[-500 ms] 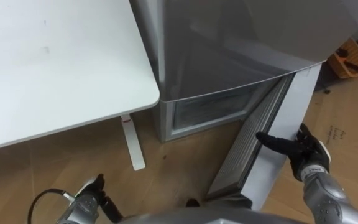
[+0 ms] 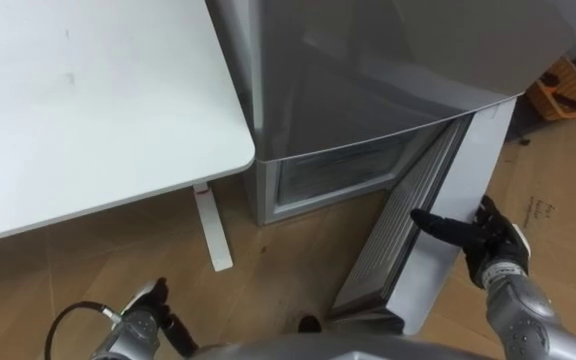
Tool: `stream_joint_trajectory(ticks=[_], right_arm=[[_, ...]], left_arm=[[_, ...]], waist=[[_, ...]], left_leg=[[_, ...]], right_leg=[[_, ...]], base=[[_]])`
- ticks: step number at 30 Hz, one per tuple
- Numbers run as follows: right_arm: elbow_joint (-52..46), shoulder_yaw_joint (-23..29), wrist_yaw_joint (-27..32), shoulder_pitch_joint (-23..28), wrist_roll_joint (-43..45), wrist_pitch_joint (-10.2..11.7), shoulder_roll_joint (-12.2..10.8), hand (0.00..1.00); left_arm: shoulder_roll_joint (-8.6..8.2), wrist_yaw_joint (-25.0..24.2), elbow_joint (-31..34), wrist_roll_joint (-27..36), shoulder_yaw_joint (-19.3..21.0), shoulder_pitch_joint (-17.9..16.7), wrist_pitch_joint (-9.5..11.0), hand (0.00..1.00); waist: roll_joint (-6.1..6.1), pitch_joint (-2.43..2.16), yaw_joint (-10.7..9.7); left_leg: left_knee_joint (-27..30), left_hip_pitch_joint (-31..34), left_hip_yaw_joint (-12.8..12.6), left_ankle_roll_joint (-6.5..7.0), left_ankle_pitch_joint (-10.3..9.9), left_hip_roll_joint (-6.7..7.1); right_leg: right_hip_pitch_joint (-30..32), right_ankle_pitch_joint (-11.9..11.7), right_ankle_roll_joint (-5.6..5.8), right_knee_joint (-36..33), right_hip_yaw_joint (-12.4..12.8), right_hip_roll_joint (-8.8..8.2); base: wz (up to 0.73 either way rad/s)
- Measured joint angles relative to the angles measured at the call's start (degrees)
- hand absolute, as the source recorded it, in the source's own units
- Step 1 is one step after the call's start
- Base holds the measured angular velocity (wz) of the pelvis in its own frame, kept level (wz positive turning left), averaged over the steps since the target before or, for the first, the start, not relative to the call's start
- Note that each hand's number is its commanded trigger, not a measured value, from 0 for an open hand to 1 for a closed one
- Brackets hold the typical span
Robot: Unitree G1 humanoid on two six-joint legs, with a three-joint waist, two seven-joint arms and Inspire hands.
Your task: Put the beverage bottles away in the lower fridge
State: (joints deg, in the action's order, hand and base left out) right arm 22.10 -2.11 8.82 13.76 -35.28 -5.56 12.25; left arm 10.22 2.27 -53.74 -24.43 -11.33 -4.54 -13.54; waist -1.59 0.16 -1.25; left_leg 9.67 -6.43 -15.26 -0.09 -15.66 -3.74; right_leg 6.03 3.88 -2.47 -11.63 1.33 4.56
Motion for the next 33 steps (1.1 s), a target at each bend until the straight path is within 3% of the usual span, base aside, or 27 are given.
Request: stream_joint_trajectory(ticks=[6, 13, 17, 21, 24, 26, 29, 33], right_arm=[[0.0, -1.27, 1.67, -0.74, -0.66, 0.01, -0.03, 0.0], [0.11, -1.73, 3.35, -1.07, -1.97, 1.33, -0.42, 0.0], [0.24, -4.8, 3.34, -2.76, -5.51, 2.01, -0.66, 0.0], [0.25, -10.74, 2.59, -7.25, -11.65, 2.31, -1.22, 0.0], [0.28, -18.65, -3.49, -10.46, -16.06, 2.06, -1.3, 0.0], [0.32, -25.19, -9.2, -13.38, -16.74, 0.48, -2.4, 0.0], [0.37, -28.58, -13.66, -15.44, -16.77, -1.05, -5.82, 0.0], [1.07, -29.93, -16.89, -16.28, -16.23, -2.45, -5.75, 0.0]], left_arm=[[-0.07, 0.58, 0.31, -0.31, -0.76, 0.04, -0.33, 0.0], [0.3, 2.77, -1.83, -1.69, -2.56, 0.61, -1.63, 0.0], [1.88, 3.92, -3.68, -2.84, -5.53, 0.32, -5.16, 0.0], [2.06, 3.32, -3.96, -2.74, -5.87, -0.09, -6.55, 0.0], [1.88, 2.73, -3.62, -2.75, -6.14, 0.06, -6.36, 0.0], [1.21, 1.9, -3.15, -2.77, -6.84, 0.09, -6.05, 0.0], [-0.21, 0.28, -2.64, -2.89, -6.79, 0.01, -5.74, 0.0], [-0.49, -1.6, -1.44, -3.2, -6.79, -0.37, -5.72, 0.0]], waist=[[0.15, 0.11, 0.37], [0.16, 0.19, 2.21], [0.11, 0.23, 3.1], [0.11, 0.26, 3.21], [0.23, 0.33, 3.19], [0.41, 0.42, 3.49], [0.66, 0.58, 4.71], [0.4, 0.46, 6.27]], left_leg=[[0.05, -0.17, 0.0, -0.03, 0.04, -0.01], [0.2, 0.84, 0.05, 0.26, 0.49, 0.42], [0.42, 0.93, 0.03, 0.25, 0.49, 0.44], [0.81, 2.01, 0.35, -0.01, 0.64, 0.37], [0.8, 2.0, 1.68, -0.22, 0.83, 0.34], [0.79, 1.78, 2.37, -0.26, 0.88, 0.36], [0.76, 1.84, 3.48, -0.1, 0.97, 0.58], [0.62, 2.1, 4.66, 0.06, 1.06, 0.72]], right_leg=[[0.0, -0.24, -0.14, 0.09, 0.01, 0.07], [1.11, -0.9, -0.07, 0.08, -0.62, -0.4], [1.61, -1.25, -0.28, -0.14, -0.66, -0.24], [2.61, -1.57, -0.74, -0.32, -1.73, -0.39], [2.15, -1.59, -1.02, -0.12, -3.09, -0.51], [1.63, -1.57, -1.06, -0.08, -3.74, -0.42], [1.11, -1.46, -0.89, 0.16, -4.88, -0.82], [0.54, -1.36, -0.74, 0.86, -6.27, -1.24]], base=[[-0.05], [-0.04], [-0.13], [-0.01], [0.15], [0.19], [0.21], [0.19]])
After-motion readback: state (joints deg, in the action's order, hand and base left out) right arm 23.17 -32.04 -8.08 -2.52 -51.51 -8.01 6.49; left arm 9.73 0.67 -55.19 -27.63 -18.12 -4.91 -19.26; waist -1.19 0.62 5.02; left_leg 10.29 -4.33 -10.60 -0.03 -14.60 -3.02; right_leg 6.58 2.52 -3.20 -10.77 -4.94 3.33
